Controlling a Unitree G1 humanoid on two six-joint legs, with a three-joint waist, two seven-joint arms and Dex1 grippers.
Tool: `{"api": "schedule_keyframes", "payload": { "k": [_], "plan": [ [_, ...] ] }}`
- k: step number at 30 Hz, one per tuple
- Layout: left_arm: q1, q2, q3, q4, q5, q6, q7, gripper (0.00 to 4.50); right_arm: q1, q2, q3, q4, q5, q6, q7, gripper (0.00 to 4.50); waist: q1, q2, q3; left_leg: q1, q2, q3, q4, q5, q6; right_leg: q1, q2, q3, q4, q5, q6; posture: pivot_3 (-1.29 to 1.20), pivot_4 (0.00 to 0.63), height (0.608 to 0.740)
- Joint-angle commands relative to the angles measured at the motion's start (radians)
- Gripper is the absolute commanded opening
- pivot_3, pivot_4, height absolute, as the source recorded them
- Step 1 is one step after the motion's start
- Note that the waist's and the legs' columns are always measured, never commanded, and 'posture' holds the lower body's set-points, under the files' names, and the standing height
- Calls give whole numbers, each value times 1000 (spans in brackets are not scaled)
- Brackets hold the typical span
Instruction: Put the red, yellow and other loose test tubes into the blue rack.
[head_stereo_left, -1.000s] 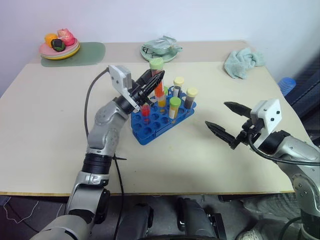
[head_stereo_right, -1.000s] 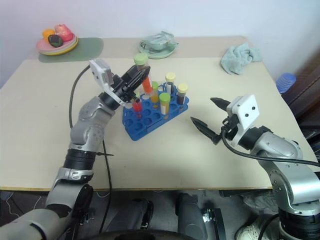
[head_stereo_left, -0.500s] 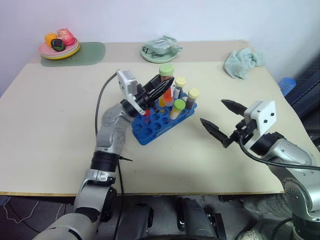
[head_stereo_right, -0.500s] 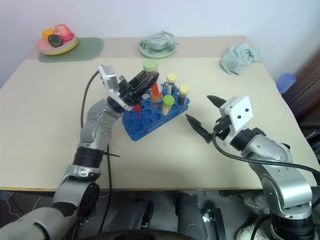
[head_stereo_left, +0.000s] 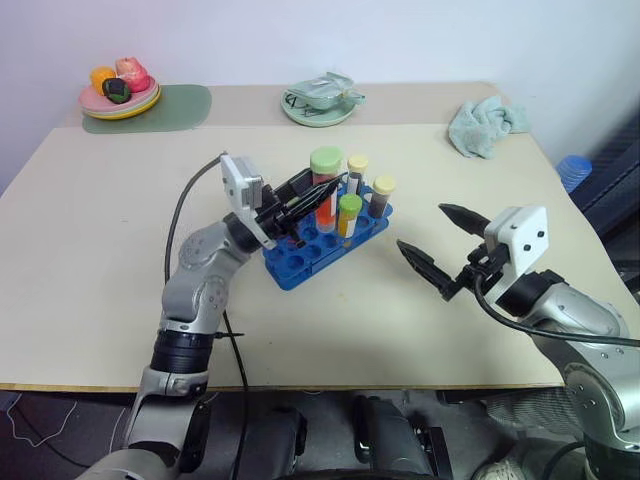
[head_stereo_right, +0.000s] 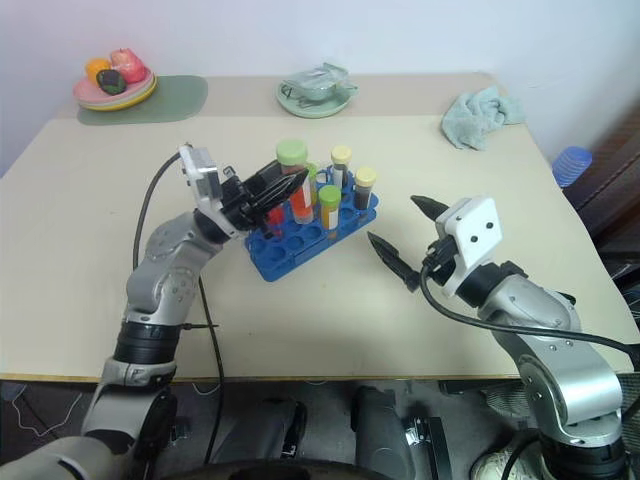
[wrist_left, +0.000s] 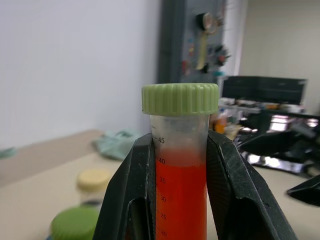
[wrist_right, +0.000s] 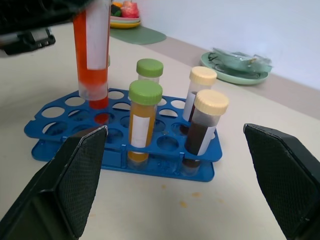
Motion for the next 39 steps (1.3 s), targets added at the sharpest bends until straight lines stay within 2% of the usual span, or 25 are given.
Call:
{"api": "schedule_keyframes", "payload": {
  "k": [1, 18, 31, 39],
  "plan": [
    [35, -10, -3, -84, 9, -10, 44, 764, 11, 6, -18, -54, 19, -2, -10, 4500, 0, 0, 0, 0, 0, 0, 0, 0, 0, 0, 0, 0, 0, 0, 0, 0, 150, 740],
    [141, 8, -25, -56, 105, -96, 67, 764, 48, 10, -17, -107, 58, 37, -55, 4500, 0, 0, 0, 1, 0, 0, 0, 0, 0, 1, 0, 0, 0, 0, 0, 0, 150, 740],
    [94, -19, -35, 99, 115, -160, 24, 764, 42, 32, 18, -100, 36, 19, -77, 4500, 0, 0, 0, 1, 0, 0, 0, 0, 0, 2, 0, 0, 0, 0, 0, 0, 150, 740],
    [92, 12, -27, 151, 94, -149, -55, 764, 47, 44, 19, -98, 19, 5, -79, 4500, -2, 1, -2, 3, 0, 0, 0, 0, 0, 3, 0, 0, 0, 0, 0, 0, 150, 740]
  ]
}}
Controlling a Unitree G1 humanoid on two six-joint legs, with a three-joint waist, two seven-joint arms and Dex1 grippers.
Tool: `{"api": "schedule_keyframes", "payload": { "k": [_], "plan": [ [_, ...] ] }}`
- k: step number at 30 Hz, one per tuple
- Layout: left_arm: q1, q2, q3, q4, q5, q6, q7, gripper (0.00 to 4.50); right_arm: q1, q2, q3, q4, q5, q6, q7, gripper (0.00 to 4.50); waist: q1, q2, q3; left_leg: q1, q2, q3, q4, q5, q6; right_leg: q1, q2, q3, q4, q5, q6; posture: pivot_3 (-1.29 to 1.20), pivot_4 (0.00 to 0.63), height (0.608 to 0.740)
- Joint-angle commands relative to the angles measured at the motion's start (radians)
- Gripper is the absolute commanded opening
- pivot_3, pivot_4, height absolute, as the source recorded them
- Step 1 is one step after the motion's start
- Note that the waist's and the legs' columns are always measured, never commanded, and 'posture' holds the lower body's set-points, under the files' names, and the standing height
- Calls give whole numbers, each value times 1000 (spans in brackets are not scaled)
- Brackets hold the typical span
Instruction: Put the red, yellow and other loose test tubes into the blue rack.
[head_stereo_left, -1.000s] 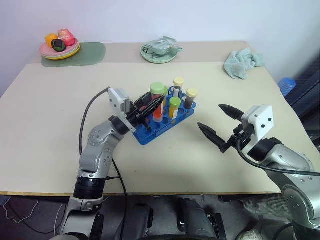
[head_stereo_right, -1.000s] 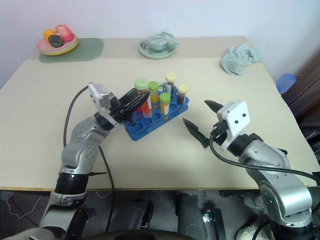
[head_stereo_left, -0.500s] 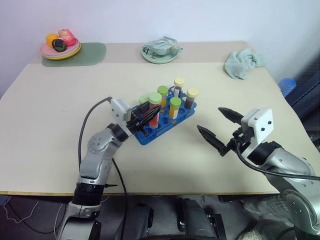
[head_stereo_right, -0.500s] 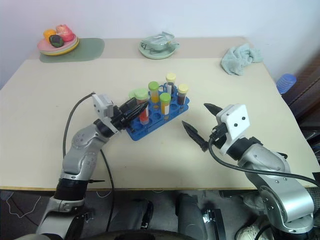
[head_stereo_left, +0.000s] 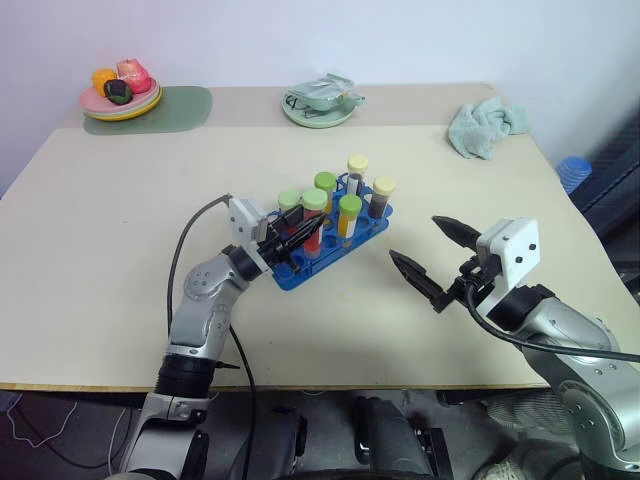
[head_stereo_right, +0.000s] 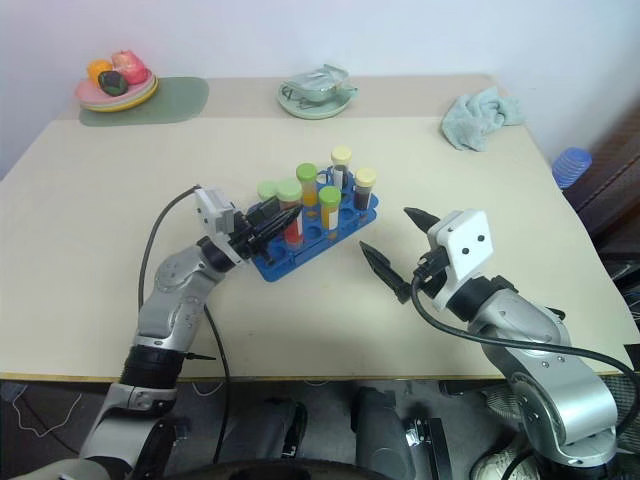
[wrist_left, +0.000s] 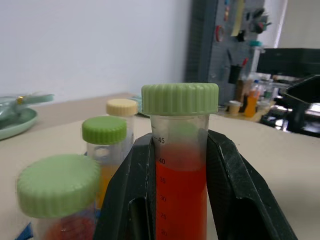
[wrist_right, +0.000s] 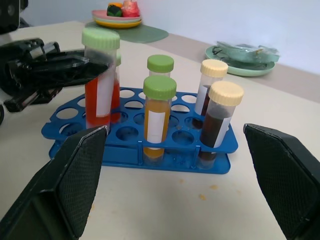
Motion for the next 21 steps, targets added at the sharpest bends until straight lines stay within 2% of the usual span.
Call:
{"api": "schedule_keyframes", "payload": {
  "k": [1, 10, 16, 19, 21],
  "plan": [
    [8, 30, 5, 20, -3, 1, -39, 764, -4, 11, -7, -29, -7, -31, -4, 4500, -1, 0, 0, 0, 0, 0, 0, 0, 0, 0, 0, 0, 0, 0, 0, 0, 150, 740],
    [-7, 72, 7, 42, -10, 12, -95, 764, -13, 27, 11, -6, -26, -57, 2, 4500, -13, 0, 0, 0, 1, 0, 0, 0, 0, 0, 1, 0, 0, 0, 0, 0, 150, 740],
    [6, 74, 18, 4, -14, 26, -85, 3612, -20, 32, 17, 6, -33, -66, 11, 4500, -24, 0, 0, 0, 1, 0, 0, 0, 0, 0, 0, 0, 0, 0, 0, 0, 150, 740],
    [28, 84, 32, -67, -70, 78, -98, 3612, -18, 28, 15, 16, -31, -72, 24, 4500, -25, 0, 0, 0, 1, 0, 0, 0, 0, 0, 0, 0, 0, 0, 0, 0, 150, 740],
    [51, 103, 35, -112, -55, 69, -89, 3612, -17, 24, 13, 29, -28, -77, 40, 4500, -24, 0, 0, 0, 1, 0, 0, 0, 0, 0, 0, 0, 0, 0, 0, 0, 150, 740]
  ]
}}
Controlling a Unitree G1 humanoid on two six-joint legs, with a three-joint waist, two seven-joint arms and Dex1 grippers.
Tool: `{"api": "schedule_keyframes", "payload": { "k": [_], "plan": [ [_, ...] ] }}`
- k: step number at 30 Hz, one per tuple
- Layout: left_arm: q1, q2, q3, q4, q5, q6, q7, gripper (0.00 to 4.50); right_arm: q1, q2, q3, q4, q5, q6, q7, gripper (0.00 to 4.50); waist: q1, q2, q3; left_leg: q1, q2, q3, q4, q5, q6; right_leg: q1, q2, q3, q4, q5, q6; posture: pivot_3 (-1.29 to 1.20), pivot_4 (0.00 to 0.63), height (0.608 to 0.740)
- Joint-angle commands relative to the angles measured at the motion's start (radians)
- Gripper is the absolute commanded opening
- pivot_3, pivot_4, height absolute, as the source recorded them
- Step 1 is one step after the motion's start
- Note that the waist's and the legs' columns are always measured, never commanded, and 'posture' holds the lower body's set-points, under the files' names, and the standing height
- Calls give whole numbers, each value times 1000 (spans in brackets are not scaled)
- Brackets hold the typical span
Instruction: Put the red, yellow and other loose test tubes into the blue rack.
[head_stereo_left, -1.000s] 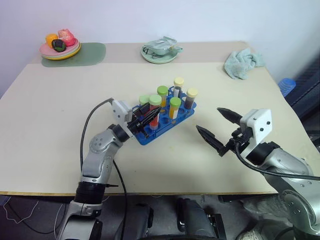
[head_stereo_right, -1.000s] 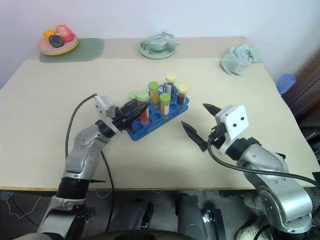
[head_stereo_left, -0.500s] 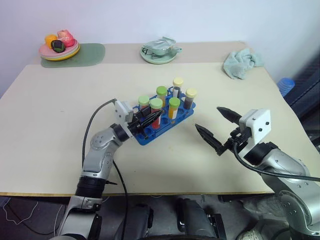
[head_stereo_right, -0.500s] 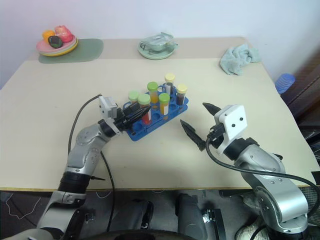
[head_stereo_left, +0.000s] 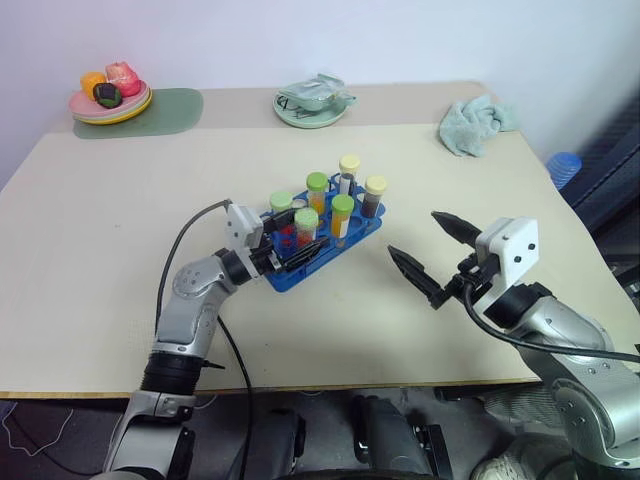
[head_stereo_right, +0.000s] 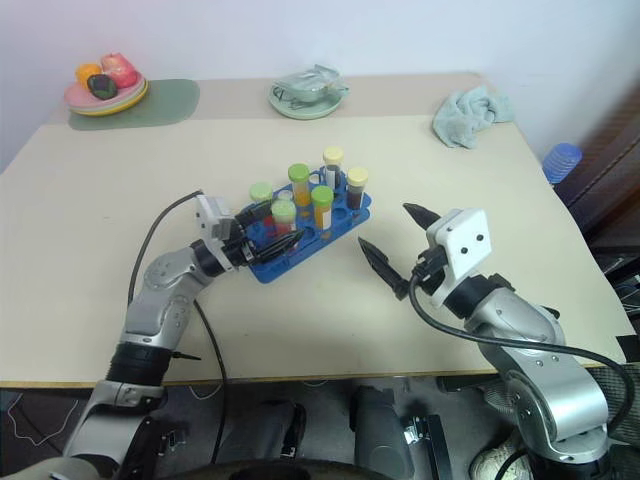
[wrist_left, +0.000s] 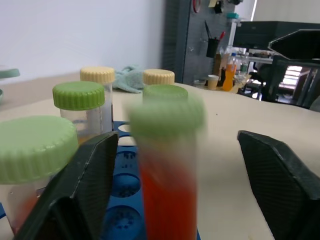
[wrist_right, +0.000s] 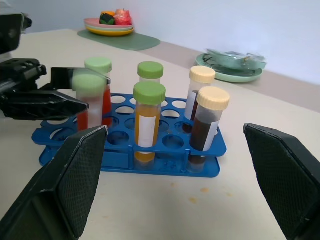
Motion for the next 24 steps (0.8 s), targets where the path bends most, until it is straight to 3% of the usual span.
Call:
{"api": "schedule_keyframes", "payload": {
  "k": [1, 4, 12, 24],
  "plan": [
    [25, 36, 29, -99, -3, 5, 22, 3612, -7, -2, -10, 10, 7, -28, 27, 4500, 0, 0, 0, 0, 0, 0, 0, 0, 0, 0, 0, 0, 0, 0, 0, 0, 150, 740],
    [71, 82, 48, -167, -15, 74, 60, 3612, -3, -10, -18, 44, 10, -45, 67, 4500, -1, 0, 0, 0, 0, 0, 0, 0, 0, 0, 0, 0, 0, 0, 0, 0, 150, 740],
    [268, 213, 175, -141, 27, -46, 38, 3612, 80, -69, -86, 119, 16, -92, 196, 4500, 1, 0, 0, 0, 0, 0, 0, 0, 0, 0, 0, 0, 0, 0, 0, 0, 150, 740],
    [465, 361, 293, -267, -93, 112, -25, 3612, 265, -127, -294, 195, 28, -188, 350, 4500, -1, 1, 0, 2, 1, 0, 0, -5, 8, 4, 0, -1, -3, 0, 0, 0, 150, 740]
  ]
}}
